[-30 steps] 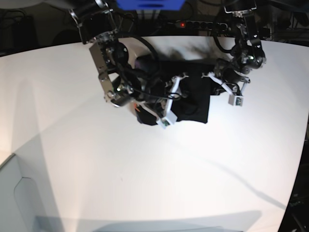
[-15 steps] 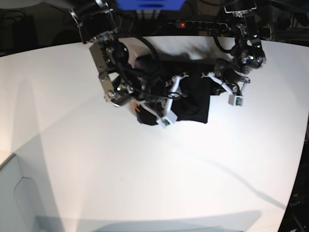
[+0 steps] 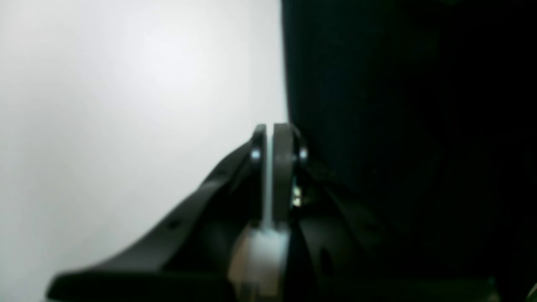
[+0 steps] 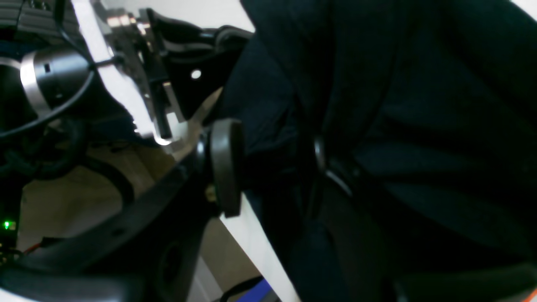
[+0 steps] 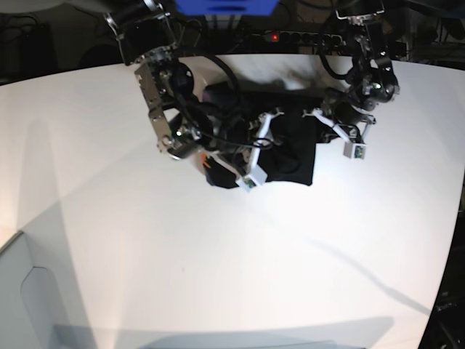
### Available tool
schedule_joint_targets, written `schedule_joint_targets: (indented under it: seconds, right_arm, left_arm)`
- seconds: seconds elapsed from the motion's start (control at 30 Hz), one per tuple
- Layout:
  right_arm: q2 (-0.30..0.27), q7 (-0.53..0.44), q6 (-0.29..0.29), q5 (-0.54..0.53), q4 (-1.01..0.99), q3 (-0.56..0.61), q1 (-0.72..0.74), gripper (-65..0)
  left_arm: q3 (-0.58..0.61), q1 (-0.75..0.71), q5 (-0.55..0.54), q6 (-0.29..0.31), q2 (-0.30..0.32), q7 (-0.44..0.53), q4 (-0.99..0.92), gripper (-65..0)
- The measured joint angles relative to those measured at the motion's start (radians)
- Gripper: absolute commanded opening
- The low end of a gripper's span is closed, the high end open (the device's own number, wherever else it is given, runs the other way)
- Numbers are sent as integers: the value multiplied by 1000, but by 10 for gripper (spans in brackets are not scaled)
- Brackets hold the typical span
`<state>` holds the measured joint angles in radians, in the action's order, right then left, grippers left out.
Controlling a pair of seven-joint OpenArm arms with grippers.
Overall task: Fold the T-shirt properly
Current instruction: 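Press the folded bundle flat with both grippers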
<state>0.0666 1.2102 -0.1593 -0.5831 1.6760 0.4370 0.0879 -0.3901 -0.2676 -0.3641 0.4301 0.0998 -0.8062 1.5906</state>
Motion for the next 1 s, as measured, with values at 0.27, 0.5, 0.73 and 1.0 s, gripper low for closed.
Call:
schedule_joint_targets:
  seconds: [0.27, 0.5, 0.73, 1.0]
  right_arm:
    - [0, 0, 0, 0, 0, 0, 0, -425]
    - [0, 0, 0, 0, 0, 0, 0, -425]
    - [9, 1, 0, 0, 0, 0, 0, -423]
    - [19, 0, 0, 0, 0, 2, 0, -354]
  left_arm:
    - [0, 0, 0, 0, 0, 0, 0, -618]
    - [0, 0, 0, 0, 0, 0, 0, -618]
    - [0, 0, 0, 0, 0, 0, -3, -617]
    - [0, 0, -3, 0, 0, 0, -5, -617]
